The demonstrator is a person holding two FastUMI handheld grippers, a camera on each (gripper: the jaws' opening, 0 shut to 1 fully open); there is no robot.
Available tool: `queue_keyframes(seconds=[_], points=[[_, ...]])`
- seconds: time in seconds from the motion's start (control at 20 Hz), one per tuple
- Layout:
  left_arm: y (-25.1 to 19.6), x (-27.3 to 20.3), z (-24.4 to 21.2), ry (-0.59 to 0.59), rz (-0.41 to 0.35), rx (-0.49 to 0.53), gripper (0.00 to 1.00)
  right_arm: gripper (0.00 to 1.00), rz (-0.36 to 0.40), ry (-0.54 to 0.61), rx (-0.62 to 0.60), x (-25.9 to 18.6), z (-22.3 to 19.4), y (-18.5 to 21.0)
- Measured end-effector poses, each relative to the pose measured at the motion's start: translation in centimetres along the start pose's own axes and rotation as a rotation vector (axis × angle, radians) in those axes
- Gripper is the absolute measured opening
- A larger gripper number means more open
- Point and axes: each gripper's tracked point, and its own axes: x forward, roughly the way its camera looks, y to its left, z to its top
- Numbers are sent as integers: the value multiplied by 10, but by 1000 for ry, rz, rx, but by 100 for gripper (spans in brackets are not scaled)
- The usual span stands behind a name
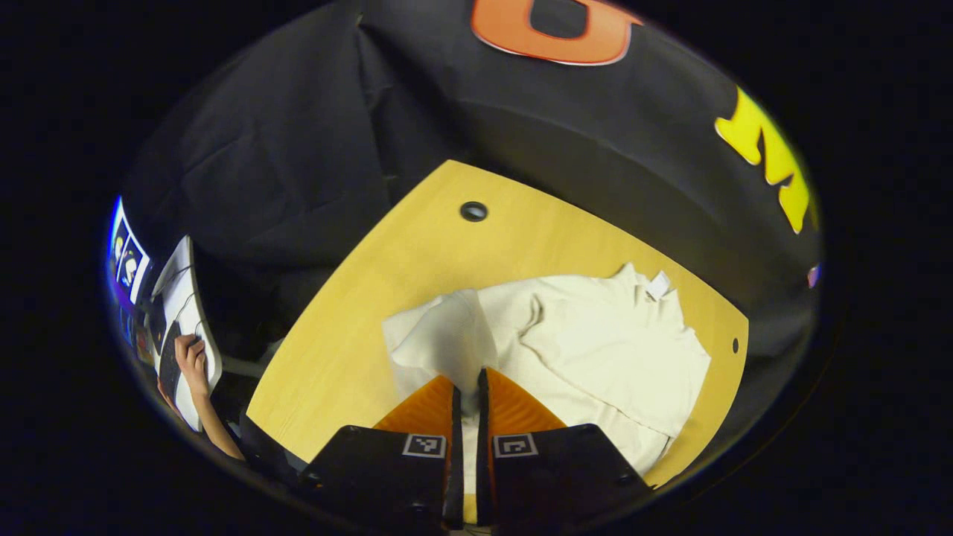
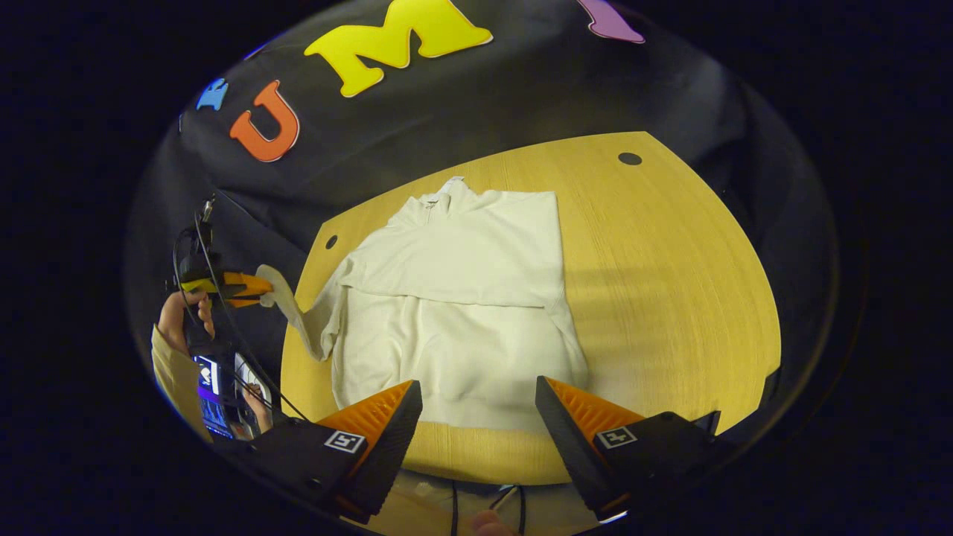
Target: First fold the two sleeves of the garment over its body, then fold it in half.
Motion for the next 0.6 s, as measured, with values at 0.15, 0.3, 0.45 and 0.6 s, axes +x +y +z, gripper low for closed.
queue_keyframes(seconds=[0.15,0.3,0.45,0.6], points=[[-69,13,1,9,-50,82,9,96,-22,7,24,5,0,-18],[-137,24,-8,26,-106,129,10,92,-43,16,60,6,-2,-37],[-205,30,-20,25,-161,210,9,96,-69,33,70,4,-8,-55],[-269,38,-41,47,-207,265,10,92,-91,36,89,3,-8,-74]])
